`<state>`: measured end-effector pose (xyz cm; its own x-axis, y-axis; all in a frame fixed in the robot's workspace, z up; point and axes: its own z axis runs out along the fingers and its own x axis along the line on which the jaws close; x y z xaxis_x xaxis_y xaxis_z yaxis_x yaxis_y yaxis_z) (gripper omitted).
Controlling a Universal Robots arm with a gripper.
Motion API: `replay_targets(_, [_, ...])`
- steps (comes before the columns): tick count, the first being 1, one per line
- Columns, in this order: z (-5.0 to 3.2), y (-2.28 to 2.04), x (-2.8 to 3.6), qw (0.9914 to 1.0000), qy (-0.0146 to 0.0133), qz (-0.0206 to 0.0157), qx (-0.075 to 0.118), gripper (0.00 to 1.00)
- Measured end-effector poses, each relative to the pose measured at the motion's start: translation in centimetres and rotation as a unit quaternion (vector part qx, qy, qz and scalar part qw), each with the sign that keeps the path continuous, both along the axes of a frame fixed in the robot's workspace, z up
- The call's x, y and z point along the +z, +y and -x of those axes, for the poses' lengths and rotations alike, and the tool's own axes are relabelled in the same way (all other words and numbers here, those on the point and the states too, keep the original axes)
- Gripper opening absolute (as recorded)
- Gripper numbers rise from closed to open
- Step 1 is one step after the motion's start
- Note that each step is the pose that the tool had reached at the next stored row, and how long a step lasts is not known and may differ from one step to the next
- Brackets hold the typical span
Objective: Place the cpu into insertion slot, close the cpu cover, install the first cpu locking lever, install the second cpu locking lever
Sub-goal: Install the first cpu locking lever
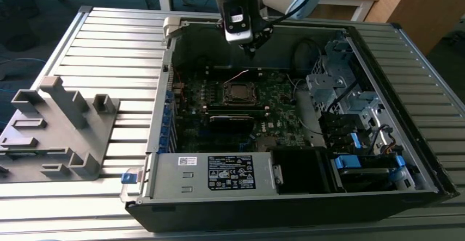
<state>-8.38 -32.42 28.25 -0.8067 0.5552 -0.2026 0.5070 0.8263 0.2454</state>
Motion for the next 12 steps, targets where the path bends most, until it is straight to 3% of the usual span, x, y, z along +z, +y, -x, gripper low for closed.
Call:
replay_targets(4, [0.09, 0.00, -0.70, 1.00000, 0.0000, -0.0001, 0.000, 0.11])
replay_targets(8, [0.13, 0.00, -0.83, 1.00000, -0.0003, -0.0001, 0.000, 0.11])
replay_targets(12, [1.25, 0.01, -1.52, 1.00000, -0.0014, 0.0000, 0.000, 0.11])
